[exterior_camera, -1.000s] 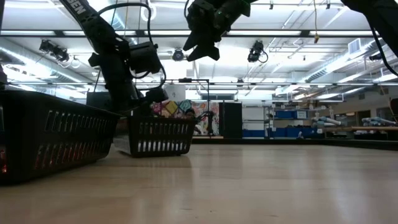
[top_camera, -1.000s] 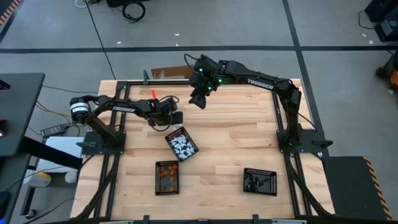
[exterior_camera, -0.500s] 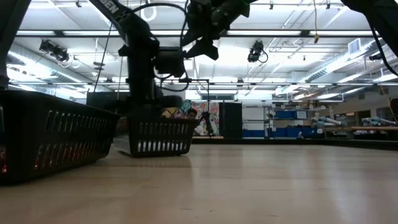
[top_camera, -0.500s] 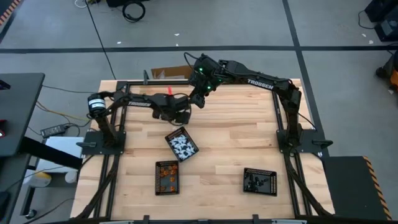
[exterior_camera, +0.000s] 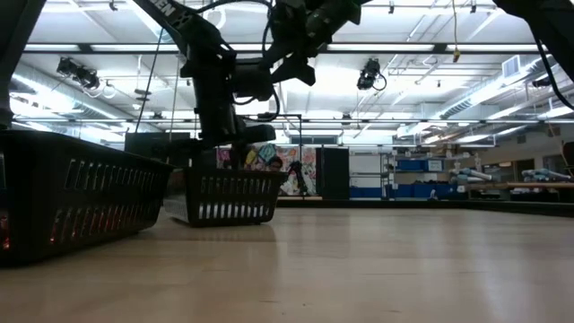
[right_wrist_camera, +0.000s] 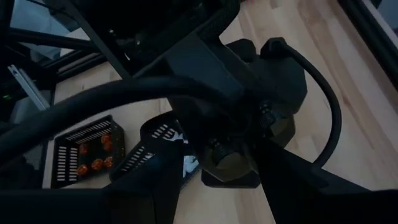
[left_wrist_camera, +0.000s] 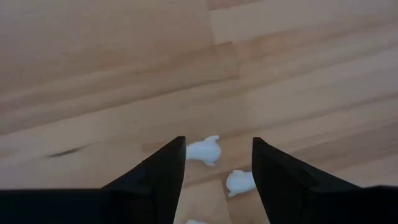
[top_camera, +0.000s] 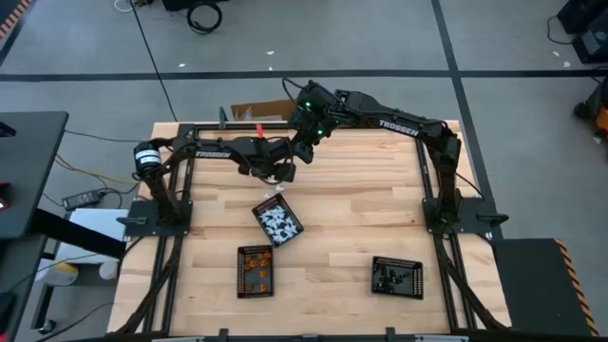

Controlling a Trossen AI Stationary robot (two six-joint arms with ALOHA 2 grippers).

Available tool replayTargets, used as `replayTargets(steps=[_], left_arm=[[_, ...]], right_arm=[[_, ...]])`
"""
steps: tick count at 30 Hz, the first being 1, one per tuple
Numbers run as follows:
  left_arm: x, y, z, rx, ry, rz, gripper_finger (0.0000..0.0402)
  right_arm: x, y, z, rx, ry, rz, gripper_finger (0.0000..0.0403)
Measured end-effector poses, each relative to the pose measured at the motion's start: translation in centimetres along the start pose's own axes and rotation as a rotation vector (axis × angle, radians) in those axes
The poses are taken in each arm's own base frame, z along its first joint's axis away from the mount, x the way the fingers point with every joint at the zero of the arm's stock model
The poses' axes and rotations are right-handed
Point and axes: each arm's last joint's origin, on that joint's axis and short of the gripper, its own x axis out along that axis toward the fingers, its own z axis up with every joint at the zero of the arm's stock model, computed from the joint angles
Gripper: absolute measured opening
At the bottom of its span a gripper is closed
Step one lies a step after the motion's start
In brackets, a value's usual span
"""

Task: Sort Halloween decoration
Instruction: Put the white ghost toy into the middle black basket

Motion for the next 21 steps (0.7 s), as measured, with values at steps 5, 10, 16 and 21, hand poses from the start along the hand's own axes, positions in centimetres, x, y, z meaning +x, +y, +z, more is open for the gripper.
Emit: replayTargets(steps=[5, 10, 16, 21], left_arm=[[1.3, -0.1, -0.2, 0.031, 0.024, 0.026, 0.0211], [2.5, -0.3, -0.2, 0.136, 0.025, 0.038, 0.0214], [2.9, -0.1, -0.5, 0.163, 0.069, 0.054, 0.0214], [2.9, 0.0, -0.6, 0.169, 0.081, 0.067, 0.0204]], right_arm=[[0.2, -0.2, -0.2, 0.008, 0.016, -0.005, 0.0203], [0.3, -0.2, -0.4, 0.014, 0.031, -0.013, 0.0203], [0.3, -0.2, -0.5, 0.014, 0.045, -0.015, 0.0203], [0.3, -0.2, -0.5, 0.011, 0.045, -0.021, 0.0203]])
